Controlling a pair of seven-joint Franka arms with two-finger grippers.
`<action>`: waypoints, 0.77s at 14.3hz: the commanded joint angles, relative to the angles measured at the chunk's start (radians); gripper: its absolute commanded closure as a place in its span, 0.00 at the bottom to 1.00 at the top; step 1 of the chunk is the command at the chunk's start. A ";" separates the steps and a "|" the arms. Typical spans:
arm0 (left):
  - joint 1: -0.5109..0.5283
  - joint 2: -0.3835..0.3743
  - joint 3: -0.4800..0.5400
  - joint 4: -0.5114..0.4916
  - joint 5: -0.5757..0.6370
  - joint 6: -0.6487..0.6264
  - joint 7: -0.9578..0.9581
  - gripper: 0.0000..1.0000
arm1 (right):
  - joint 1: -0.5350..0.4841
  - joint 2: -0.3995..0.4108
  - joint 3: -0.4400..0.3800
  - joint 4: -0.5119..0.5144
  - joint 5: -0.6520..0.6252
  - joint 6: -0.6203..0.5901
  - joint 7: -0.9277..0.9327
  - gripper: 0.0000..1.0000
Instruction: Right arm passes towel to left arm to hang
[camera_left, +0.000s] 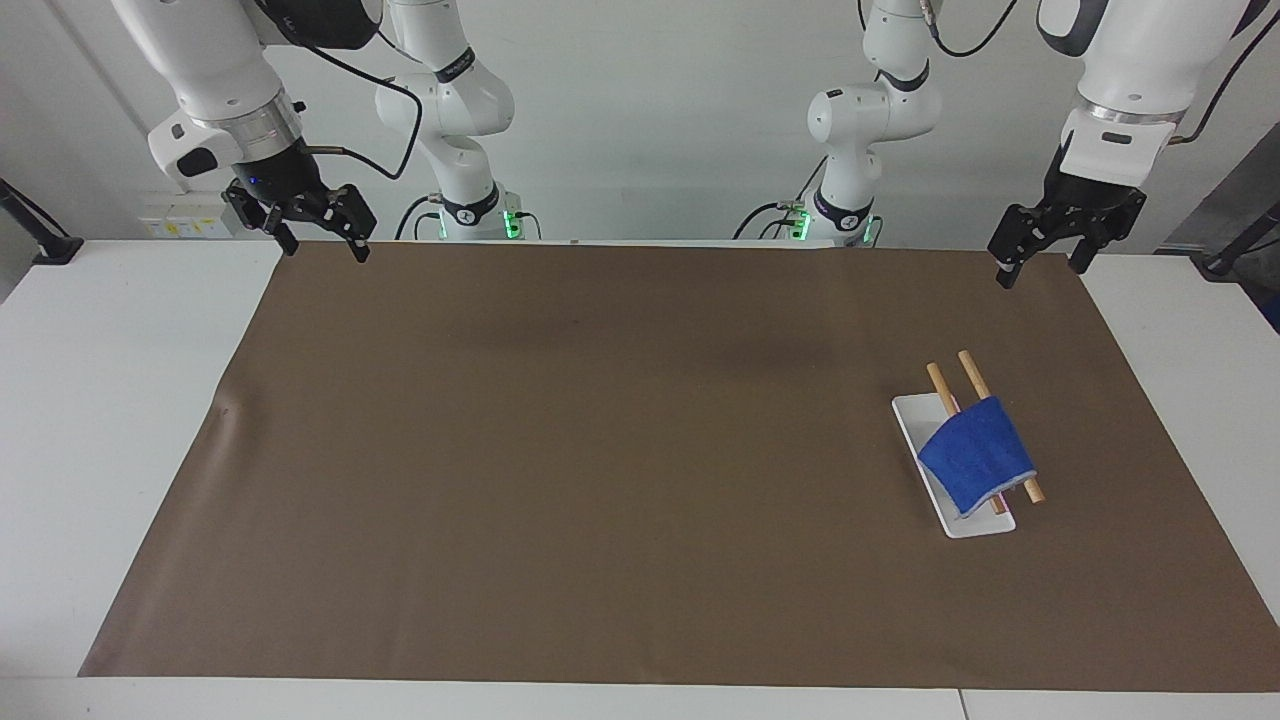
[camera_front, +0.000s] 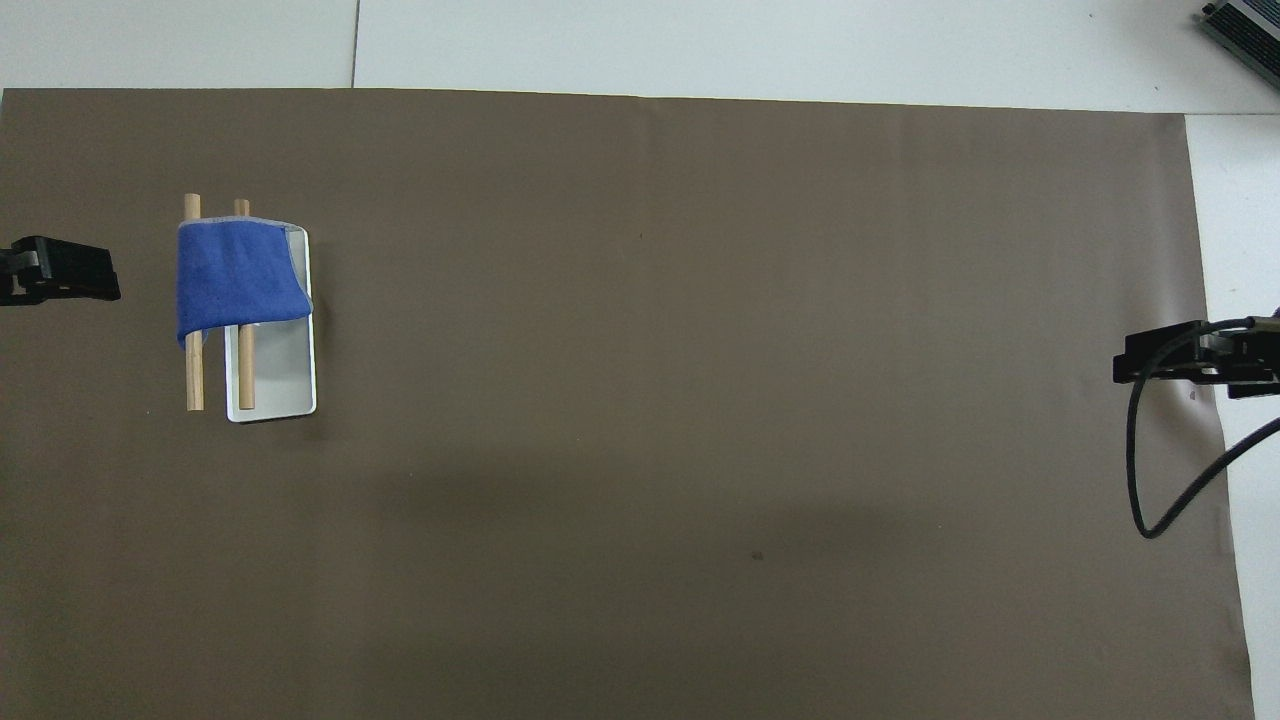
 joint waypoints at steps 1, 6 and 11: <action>-0.028 -0.031 0.010 -0.038 0.009 0.022 0.009 0.00 | -0.005 -0.023 -0.005 -0.022 0.016 0.001 -0.021 0.00; -0.038 -0.033 0.008 -0.039 0.008 0.024 0.009 0.00 | -0.005 -0.021 -0.005 -0.022 0.016 0.001 -0.021 0.00; -0.060 -0.033 0.008 -0.039 0.008 0.018 0.009 0.00 | -0.005 -0.021 -0.005 -0.022 0.016 0.001 -0.023 0.00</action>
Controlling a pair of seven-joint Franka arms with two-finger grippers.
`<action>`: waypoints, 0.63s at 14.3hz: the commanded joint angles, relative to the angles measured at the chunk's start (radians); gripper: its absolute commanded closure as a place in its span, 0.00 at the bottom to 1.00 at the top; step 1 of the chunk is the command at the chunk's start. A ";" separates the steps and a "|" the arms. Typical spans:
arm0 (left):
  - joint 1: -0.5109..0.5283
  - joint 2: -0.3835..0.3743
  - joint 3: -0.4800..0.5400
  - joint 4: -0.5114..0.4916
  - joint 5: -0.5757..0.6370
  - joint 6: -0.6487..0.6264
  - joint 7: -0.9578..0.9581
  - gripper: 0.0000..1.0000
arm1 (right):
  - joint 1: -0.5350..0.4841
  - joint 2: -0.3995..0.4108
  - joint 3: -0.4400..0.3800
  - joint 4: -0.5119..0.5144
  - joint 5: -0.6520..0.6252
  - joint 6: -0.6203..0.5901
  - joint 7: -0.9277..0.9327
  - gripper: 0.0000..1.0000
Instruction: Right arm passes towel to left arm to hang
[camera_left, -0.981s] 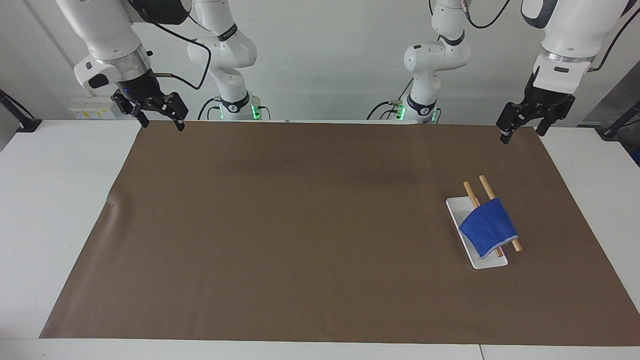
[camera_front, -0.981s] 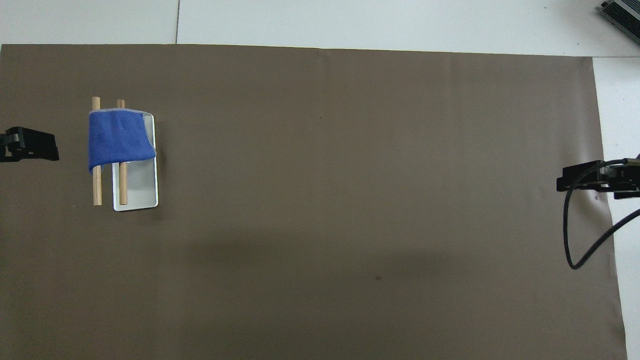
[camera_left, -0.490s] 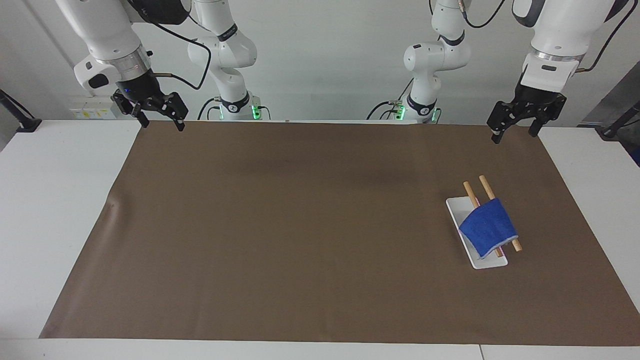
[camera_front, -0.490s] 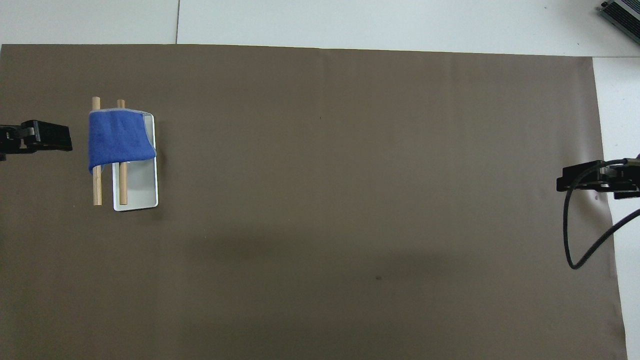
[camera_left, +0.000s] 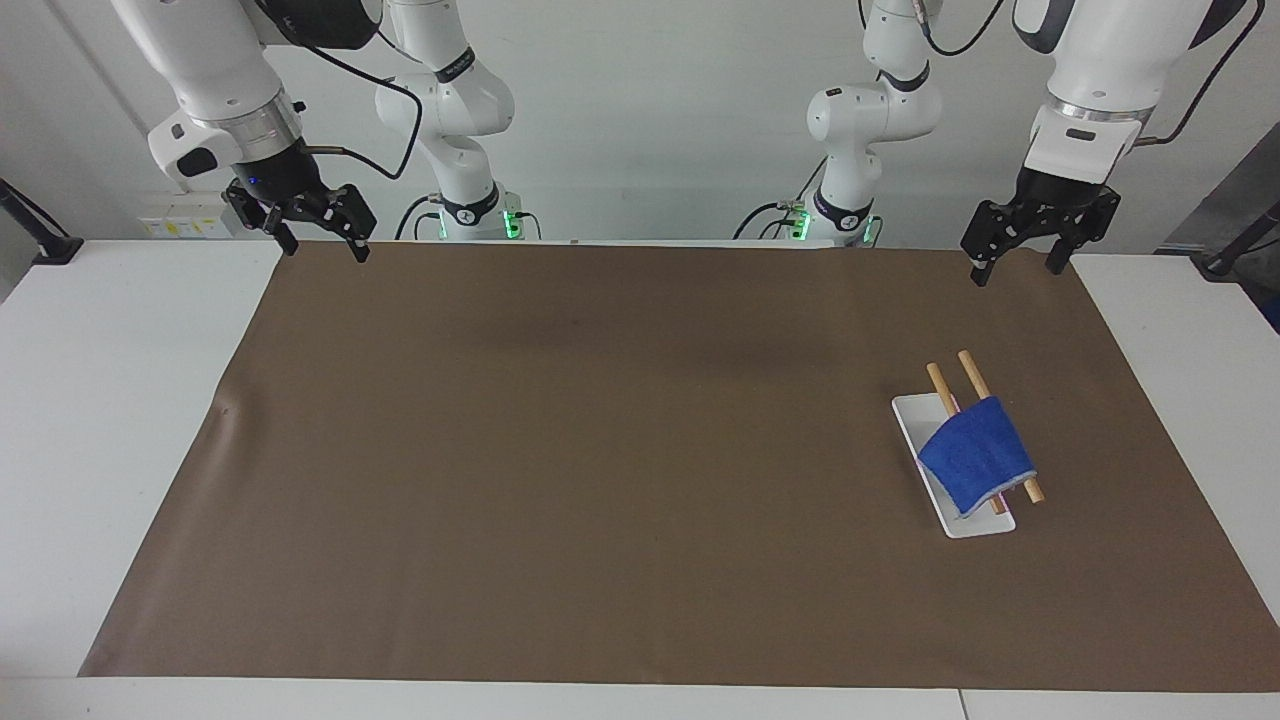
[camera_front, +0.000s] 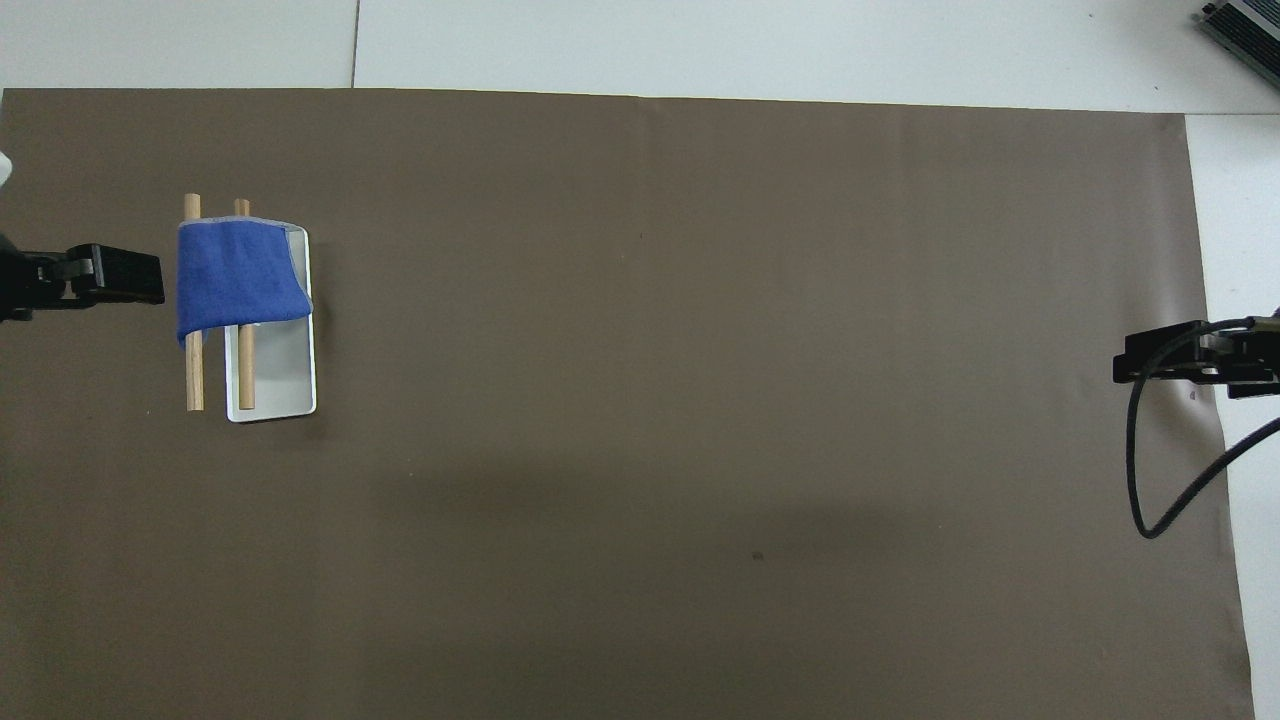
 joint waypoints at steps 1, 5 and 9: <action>-0.020 -0.032 0.012 -0.038 0.008 0.018 0.004 0.00 | -0.005 -0.023 -0.005 -0.022 0.016 0.001 -0.021 0.00; -0.021 -0.031 0.012 -0.039 0.008 0.022 0.010 0.00 | -0.005 -0.023 -0.005 -0.022 0.016 0.001 -0.023 0.00; -0.018 -0.031 0.012 -0.039 -0.015 0.022 0.129 0.00 | -0.005 -0.023 -0.005 -0.022 0.016 0.001 -0.021 0.00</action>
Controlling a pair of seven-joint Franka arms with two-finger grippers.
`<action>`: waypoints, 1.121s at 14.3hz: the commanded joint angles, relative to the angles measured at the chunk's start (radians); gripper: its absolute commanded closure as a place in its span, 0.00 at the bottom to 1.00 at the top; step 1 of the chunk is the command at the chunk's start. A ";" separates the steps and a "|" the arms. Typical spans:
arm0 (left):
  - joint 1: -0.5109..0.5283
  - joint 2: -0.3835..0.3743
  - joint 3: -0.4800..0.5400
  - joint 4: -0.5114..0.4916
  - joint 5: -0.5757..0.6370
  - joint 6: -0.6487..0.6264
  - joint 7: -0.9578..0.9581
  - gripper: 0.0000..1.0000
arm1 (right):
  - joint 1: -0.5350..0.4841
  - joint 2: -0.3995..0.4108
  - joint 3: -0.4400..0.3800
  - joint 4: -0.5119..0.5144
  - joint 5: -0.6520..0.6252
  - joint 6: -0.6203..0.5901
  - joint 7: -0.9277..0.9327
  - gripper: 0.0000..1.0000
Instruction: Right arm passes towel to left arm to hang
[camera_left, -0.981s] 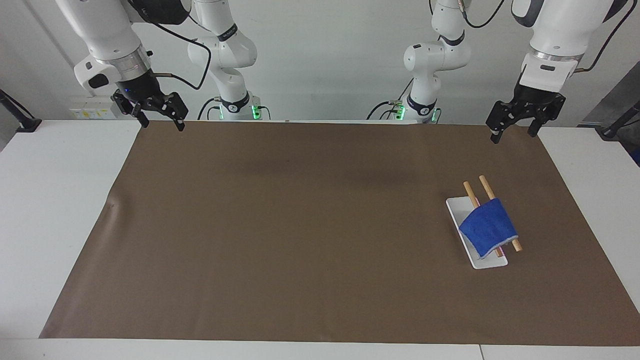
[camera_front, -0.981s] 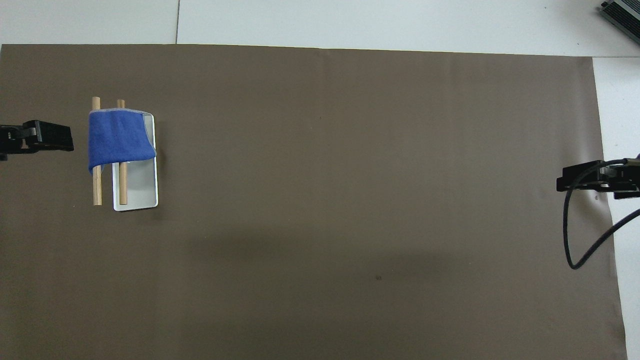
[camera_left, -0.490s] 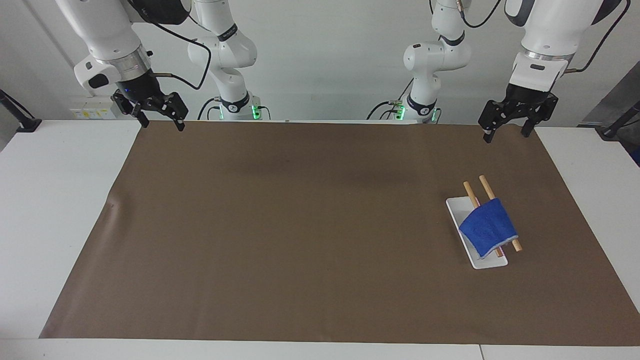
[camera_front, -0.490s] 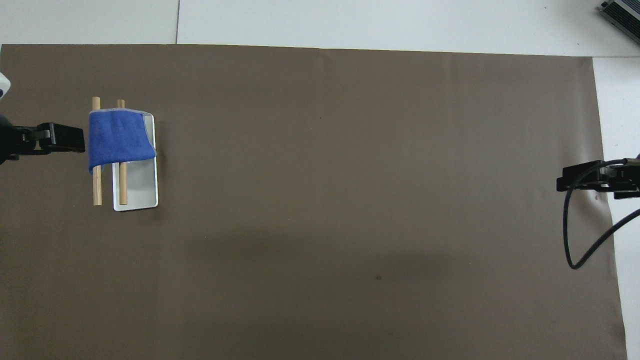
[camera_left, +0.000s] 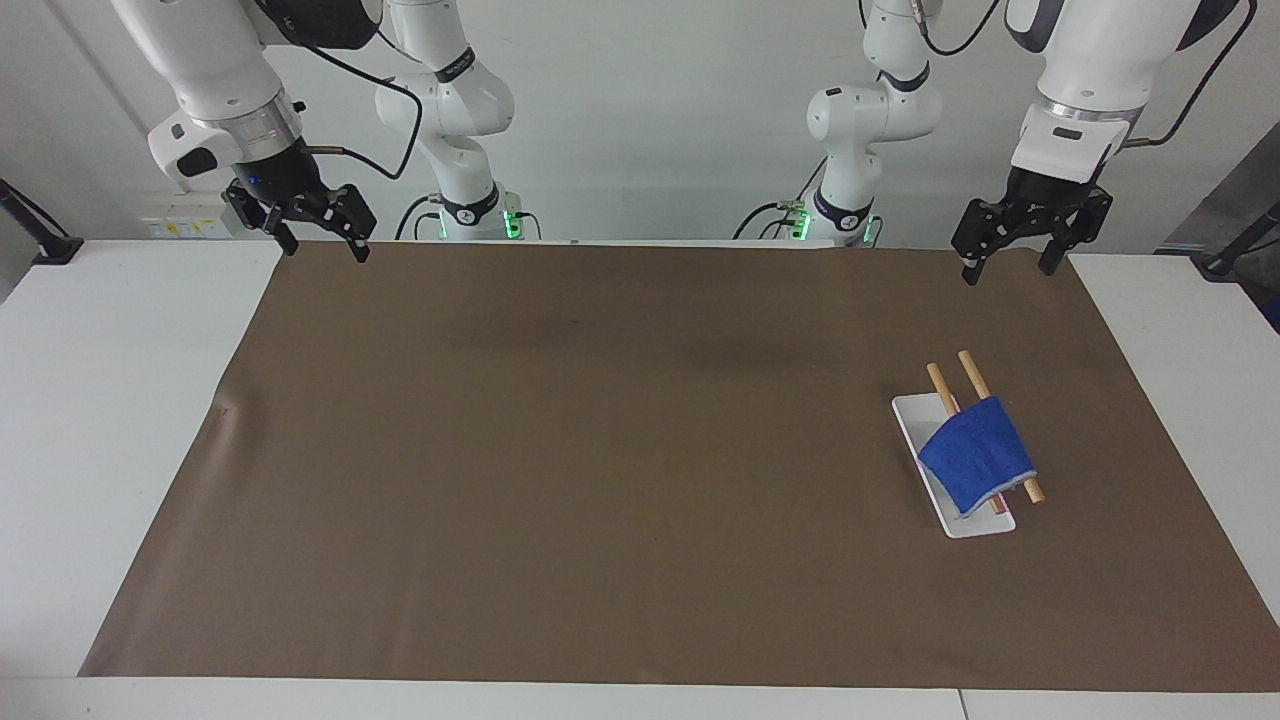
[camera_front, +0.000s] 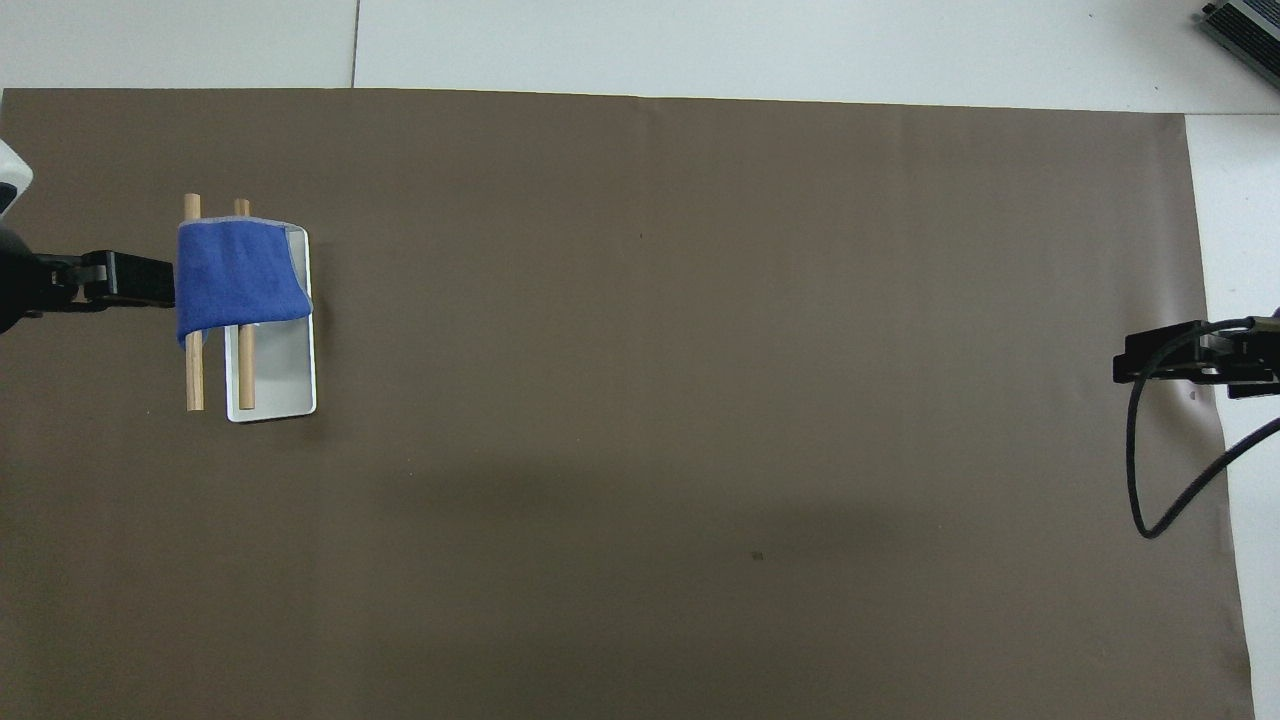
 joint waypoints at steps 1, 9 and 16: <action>-0.007 -0.031 0.013 -0.037 -0.027 0.024 0.056 0.00 | -0.005 -0.023 -0.005 -0.022 0.016 0.001 -0.021 0.00; -0.001 -0.031 0.016 -0.037 -0.040 0.015 0.050 0.00 | -0.005 -0.023 -0.005 -0.022 0.016 0.001 -0.021 0.00; 0.003 -0.032 0.019 -0.039 -0.040 0.010 0.059 0.00 | -0.005 -0.021 -0.005 -0.022 0.016 0.001 -0.023 0.00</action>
